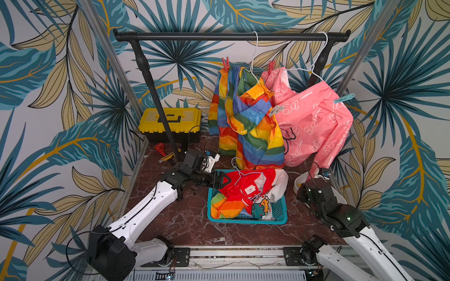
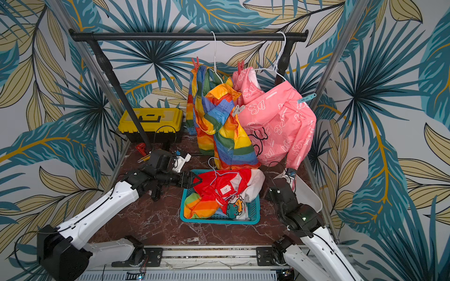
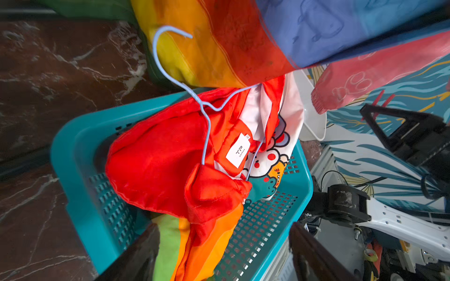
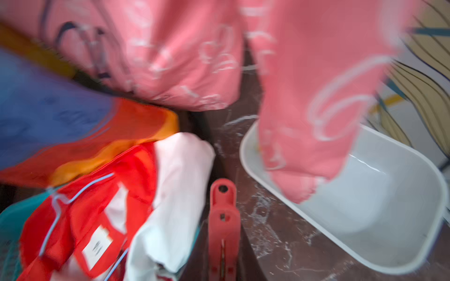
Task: Remove the clothespins securing jackets to the hanger
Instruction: Place the clothespin in the storage box.
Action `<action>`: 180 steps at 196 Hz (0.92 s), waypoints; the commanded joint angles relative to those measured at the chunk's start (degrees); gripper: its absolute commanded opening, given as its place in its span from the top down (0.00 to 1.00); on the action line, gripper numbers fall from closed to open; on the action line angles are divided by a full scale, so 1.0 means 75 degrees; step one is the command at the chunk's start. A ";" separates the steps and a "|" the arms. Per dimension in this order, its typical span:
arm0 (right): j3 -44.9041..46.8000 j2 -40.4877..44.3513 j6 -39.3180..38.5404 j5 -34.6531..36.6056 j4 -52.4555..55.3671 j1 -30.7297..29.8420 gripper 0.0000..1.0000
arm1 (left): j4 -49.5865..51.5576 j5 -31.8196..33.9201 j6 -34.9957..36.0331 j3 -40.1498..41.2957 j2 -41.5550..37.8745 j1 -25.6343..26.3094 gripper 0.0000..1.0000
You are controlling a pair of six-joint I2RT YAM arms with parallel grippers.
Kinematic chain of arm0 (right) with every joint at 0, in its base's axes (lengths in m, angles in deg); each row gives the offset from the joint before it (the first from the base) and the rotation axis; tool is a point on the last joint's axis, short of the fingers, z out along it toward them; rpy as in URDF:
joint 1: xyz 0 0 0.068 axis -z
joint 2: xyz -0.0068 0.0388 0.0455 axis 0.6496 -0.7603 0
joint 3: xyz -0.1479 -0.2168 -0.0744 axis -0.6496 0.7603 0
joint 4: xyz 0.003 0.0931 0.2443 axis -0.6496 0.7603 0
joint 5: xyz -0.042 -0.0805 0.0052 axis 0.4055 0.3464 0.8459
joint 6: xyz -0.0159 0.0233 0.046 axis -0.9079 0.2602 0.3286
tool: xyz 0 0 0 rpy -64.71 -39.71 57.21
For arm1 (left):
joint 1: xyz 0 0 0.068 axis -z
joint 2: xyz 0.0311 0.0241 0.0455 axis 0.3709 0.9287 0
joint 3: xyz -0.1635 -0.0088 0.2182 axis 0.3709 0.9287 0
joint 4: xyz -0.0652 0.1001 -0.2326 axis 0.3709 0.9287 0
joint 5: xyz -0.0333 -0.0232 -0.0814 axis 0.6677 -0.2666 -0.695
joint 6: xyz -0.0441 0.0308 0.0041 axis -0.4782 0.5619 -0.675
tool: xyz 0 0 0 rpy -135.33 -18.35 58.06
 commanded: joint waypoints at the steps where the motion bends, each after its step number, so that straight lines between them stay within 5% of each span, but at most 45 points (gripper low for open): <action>1: 0.0538 -0.0274 0.0362 -0.1027 0.0136 0.1812 1.00 | -0.0143 0.0203 0.0165 -0.0350 0.0044 0.0350 0.13; 25: 0.1010 -0.0892 0.0262 -0.2418 -0.1049 0.3663 1.00 | -0.0154 0.0335 0.0157 -0.0480 0.0137 0.0436 0.12; 61: 0.1360 -0.2401 0.0414 -0.3569 -0.2295 0.5190 1.00 | -0.0196 0.0413 0.0073 -0.0497 0.0309 0.0477 0.13; 134: 0.1257 -0.2951 0.0150 -0.3247 -0.2830 0.5619 0.58 | -0.0327 0.0557 -0.0053 -0.0480 0.0557 0.0490 0.14; 180: 0.1058 -0.2266 -0.0048 -0.3628 -0.2118 0.5368 0.56 | -0.0327 0.0772 0.0015 -0.0668 0.1016 0.0501 0.20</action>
